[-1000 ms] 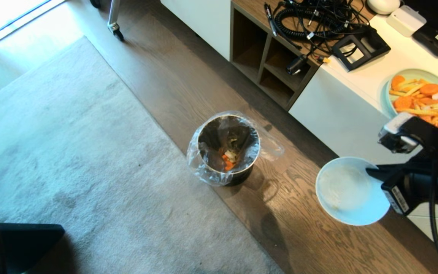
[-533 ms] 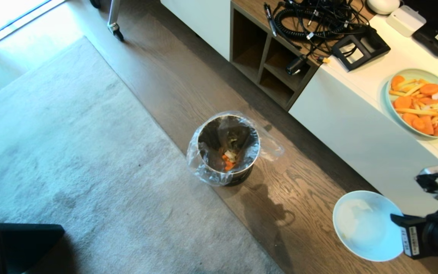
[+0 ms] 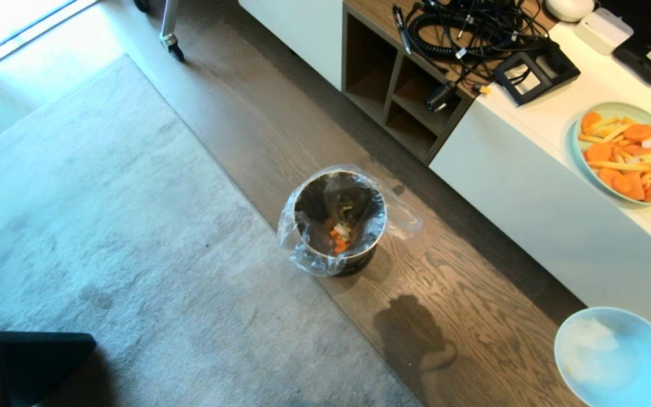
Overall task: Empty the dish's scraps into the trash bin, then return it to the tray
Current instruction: Put the bowl back to the table
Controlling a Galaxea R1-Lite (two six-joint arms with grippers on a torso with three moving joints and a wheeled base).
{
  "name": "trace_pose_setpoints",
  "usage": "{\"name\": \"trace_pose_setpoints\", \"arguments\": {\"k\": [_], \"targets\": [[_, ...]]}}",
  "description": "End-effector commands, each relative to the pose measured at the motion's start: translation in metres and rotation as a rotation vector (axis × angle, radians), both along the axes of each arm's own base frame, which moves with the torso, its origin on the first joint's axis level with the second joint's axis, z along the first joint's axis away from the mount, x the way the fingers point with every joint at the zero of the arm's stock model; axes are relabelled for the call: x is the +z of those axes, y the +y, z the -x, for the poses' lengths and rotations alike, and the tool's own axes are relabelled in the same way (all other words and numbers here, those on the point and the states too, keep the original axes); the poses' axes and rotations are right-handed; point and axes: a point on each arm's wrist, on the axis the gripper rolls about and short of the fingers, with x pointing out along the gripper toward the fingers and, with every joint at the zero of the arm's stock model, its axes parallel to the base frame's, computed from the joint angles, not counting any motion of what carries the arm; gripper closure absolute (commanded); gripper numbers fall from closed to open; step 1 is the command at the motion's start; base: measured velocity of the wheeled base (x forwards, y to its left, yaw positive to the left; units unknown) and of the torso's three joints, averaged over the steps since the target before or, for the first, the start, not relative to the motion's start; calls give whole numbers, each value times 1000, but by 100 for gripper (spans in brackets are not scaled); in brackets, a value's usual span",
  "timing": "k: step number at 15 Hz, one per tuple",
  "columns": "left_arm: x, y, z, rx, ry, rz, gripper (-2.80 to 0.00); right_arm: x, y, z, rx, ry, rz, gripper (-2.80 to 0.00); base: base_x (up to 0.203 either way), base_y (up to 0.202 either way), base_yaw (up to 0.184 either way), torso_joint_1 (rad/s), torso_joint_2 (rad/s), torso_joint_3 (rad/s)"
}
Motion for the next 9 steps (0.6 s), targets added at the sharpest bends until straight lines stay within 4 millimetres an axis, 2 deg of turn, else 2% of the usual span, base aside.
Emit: {"name": "trace_pose_setpoints", "arguments": {"k": [1, 4, 7, 9], "targets": [[0, 0, 0, 0, -1, 1, 0, -7, -3, 8, -6, 7, 13, 0, 0, 0, 0, 0, 0, 0], [0, 0, 0, 0, -1, 1, 0, -23, -8, 16, 2, 75, 136, 0, 0, 0, 0, 0, 0, 0], [0, 0, 0, 0, -1, 1, 0, -26, -13, 17, -59, 97, 159, 0, 0, 0, 0, 0, 0, 0], [0, 0, 0, 0, -1, 1, 0, -24, -14, 23, -37, 52, 156, 0, 0, 0, 0, 0, 0, 0]]}}
